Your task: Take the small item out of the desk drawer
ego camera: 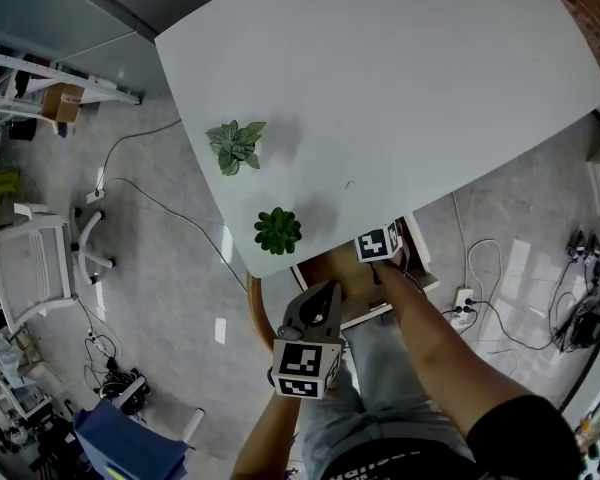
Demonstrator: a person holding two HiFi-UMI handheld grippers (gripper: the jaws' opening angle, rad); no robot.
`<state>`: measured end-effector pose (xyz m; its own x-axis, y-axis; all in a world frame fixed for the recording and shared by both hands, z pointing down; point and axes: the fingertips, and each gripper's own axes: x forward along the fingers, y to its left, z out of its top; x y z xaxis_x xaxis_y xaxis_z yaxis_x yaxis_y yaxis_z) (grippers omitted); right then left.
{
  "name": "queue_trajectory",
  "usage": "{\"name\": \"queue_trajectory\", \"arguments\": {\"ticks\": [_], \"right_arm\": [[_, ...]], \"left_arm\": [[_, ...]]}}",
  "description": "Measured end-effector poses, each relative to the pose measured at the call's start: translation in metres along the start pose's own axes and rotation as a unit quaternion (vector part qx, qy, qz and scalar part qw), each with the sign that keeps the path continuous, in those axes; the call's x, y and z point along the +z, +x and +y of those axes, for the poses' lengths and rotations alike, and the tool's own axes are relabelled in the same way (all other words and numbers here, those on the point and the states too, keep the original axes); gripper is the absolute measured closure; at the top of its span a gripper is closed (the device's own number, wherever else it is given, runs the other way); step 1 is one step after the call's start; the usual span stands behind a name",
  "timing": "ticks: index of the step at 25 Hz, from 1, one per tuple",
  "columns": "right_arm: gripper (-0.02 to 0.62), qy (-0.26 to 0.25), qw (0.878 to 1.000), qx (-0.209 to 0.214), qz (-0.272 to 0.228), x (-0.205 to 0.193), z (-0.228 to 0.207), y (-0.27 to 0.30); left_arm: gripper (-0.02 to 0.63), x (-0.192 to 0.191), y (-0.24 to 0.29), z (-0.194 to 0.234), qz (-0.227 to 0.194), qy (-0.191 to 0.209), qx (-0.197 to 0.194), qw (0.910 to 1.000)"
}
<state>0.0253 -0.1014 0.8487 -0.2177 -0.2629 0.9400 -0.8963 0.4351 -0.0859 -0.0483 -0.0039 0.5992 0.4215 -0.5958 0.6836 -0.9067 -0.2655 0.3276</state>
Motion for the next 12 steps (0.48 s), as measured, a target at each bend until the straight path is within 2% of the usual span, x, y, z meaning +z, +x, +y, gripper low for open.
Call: {"name": "queue_trajectory", "arguments": {"ticks": [2, 4, 12], "right_arm": [[0.425, -0.005, 1.0, -0.005, 0.007, -0.003, -0.002, 0.002], [0.47, -0.006, 1.0, -0.009, 0.006, -0.003, -0.003, 0.0], [0.486, -0.017, 1.0, -0.002, -0.003, -0.006, 0.002, -0.01]], "left_arm": [[0.609, 0.0, 0.0, 0.001, 0.0, 0.002, 0.002, 1.0], [0.609, -0.001, 0.001, 0.002, -0.001, 0.003, 0.003, 1.0], [0.609, -0.002, -0.001, 0.001, 0.0, 0.007, 0.002, 1.0]]}}
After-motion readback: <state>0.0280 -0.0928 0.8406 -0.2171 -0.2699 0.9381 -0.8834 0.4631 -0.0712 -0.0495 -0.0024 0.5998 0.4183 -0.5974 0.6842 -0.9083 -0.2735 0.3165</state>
